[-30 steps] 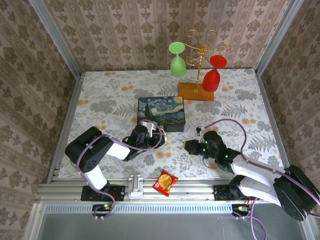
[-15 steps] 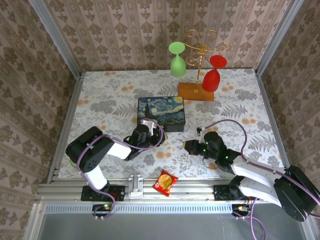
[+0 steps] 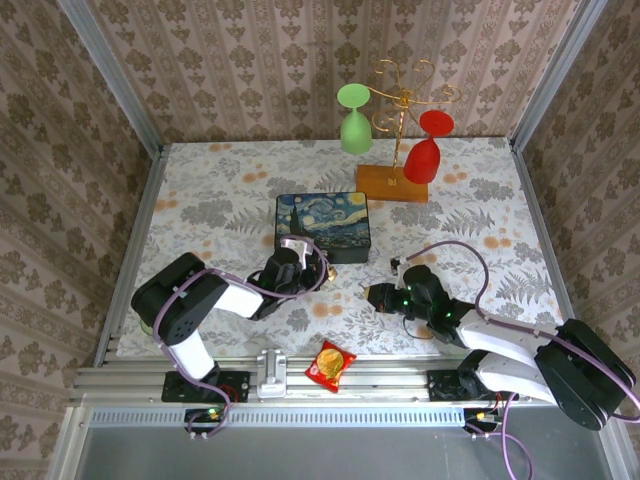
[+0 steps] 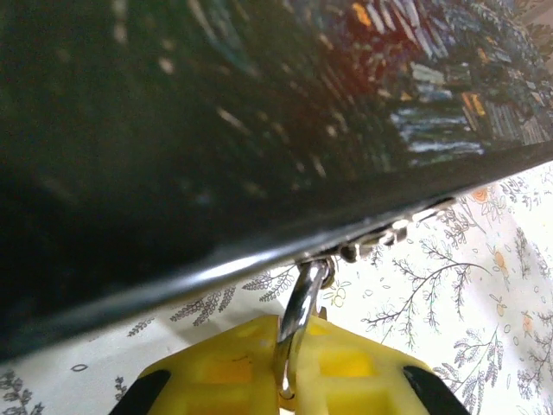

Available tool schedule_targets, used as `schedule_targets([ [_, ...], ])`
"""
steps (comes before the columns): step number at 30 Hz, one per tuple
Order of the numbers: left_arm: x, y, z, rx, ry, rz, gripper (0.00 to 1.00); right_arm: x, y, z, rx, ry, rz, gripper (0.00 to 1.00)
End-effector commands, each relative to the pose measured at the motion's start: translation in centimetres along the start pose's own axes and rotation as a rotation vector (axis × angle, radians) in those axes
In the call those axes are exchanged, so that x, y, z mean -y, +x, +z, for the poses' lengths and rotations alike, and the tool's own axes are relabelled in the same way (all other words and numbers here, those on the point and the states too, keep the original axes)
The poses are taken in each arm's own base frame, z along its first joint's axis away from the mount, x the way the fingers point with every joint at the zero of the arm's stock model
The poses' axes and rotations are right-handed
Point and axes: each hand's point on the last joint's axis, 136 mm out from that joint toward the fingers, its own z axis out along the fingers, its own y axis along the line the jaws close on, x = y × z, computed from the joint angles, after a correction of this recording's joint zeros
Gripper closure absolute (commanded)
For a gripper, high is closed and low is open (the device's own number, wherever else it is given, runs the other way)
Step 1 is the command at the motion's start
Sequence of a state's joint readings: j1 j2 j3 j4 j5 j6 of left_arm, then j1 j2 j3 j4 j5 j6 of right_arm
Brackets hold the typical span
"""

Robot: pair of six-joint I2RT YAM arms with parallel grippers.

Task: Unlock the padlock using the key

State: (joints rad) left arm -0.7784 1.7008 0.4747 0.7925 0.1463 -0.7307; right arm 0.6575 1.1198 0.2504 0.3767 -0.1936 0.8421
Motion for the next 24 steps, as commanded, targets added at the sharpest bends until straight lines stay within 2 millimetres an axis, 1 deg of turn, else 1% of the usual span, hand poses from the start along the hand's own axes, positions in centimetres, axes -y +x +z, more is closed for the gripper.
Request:
schedule_targets([
  [1, -0.4, -0.2, -0.2, 0.008, -0.029, -0.018, 0.95, -0.3, 0.0, 0.4, 0.014, -0.012, 0.004, 1.0],
  [6, -0.3, -0.5, -0.4, 0.022, -0.022, -0.075, 0.96, -0.5, 0.4, 1.5, -0.006, -0.023, 0.021, 1.0],
  [9, 0.1, -0.9, -0.8, 0.038, -0.001, -0.135, 0.99, -1.0, 0.4, 2.2, -0.014, -0.061, 0.036, 1.0],
  [13, 0.6, -1.5, -1.4, 0.054, 0.038, -0.223, 1.0, -2.0, 0.7, 3.1, -0.028, -0.146, 0.053, 1.0],
  [16, 1.1, -1.8, -1.6, 0.06, 0.08, -0.275, 1.0, -2.2, 1.1, 4.0, -0.051, -0.187, 0.068, 1.0],
  [19, 1.4, -2.4, -1.9, 0.079, 0.119, -0.31, 1.0, -2.7, 0.7, 4.6, -0.054, -0.272, 0.115, 1.0],
  [22, 1.7, -2.9, -2.3, 0.093, 0.162, -0.35, 1.0, -2.5, 0.4, 5.0, -0.052, -0.335, 0.163, 1.0],
  [24, 2.0, -3.2, -2.5, 0.101, 0.193, -0.377, 1.0, -2.0, 0.5, 5.6, -0.064, -0.333, 0.188, 1.0],
])
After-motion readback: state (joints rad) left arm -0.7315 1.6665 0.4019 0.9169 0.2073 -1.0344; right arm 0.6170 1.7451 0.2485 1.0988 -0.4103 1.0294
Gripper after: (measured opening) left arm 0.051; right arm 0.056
